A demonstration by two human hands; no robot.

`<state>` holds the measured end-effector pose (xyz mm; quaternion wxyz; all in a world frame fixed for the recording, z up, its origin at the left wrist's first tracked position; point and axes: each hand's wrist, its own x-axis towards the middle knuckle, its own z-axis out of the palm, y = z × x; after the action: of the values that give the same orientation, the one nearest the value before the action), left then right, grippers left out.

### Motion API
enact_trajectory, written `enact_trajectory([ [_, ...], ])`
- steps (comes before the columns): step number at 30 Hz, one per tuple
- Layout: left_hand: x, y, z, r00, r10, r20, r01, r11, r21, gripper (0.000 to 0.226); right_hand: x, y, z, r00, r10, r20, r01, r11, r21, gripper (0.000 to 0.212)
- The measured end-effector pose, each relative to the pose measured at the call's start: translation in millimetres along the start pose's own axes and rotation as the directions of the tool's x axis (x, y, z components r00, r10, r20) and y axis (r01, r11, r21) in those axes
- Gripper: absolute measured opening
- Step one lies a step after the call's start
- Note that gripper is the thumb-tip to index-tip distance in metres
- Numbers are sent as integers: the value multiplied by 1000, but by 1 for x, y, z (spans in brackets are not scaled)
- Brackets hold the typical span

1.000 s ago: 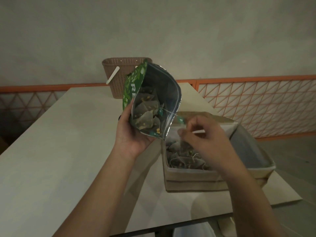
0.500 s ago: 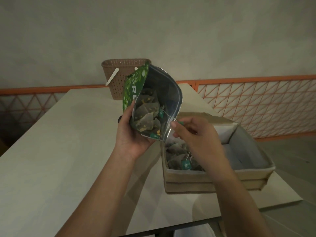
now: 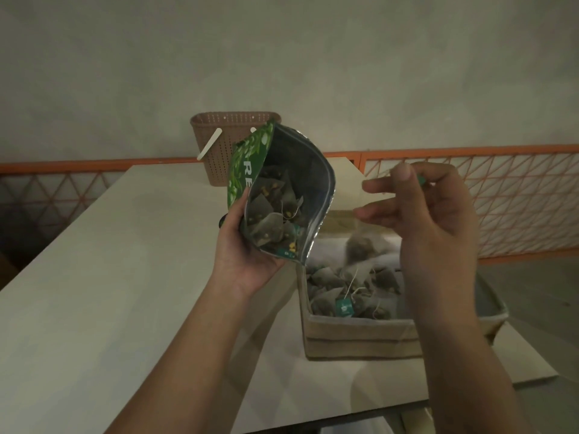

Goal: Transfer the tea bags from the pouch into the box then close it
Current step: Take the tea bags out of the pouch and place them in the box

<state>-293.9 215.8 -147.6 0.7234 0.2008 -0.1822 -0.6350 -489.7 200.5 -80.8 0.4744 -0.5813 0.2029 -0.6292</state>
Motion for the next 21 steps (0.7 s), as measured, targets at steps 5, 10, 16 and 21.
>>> enact_trajectory([
  [5,-1,-2,1,1000,23,-2,-22,999,22,49,2,11,-6,989,125,77,-117,988,-95,16],
  [10,-1,-2,2,999,29,-14,-29,999,36,51,-5,33,-12,970,208,124,-124,867,-483,38],
  [16,0,-1,0,999,24,-21,-24,1000,11,56,-3,64,-21,809,491,322,53,486,-872,25],
  [21,0,1,-5,999,13,-41,-14,1000,-5,54,-4,65,-20,656,695,295,81,324,-943,38],
])
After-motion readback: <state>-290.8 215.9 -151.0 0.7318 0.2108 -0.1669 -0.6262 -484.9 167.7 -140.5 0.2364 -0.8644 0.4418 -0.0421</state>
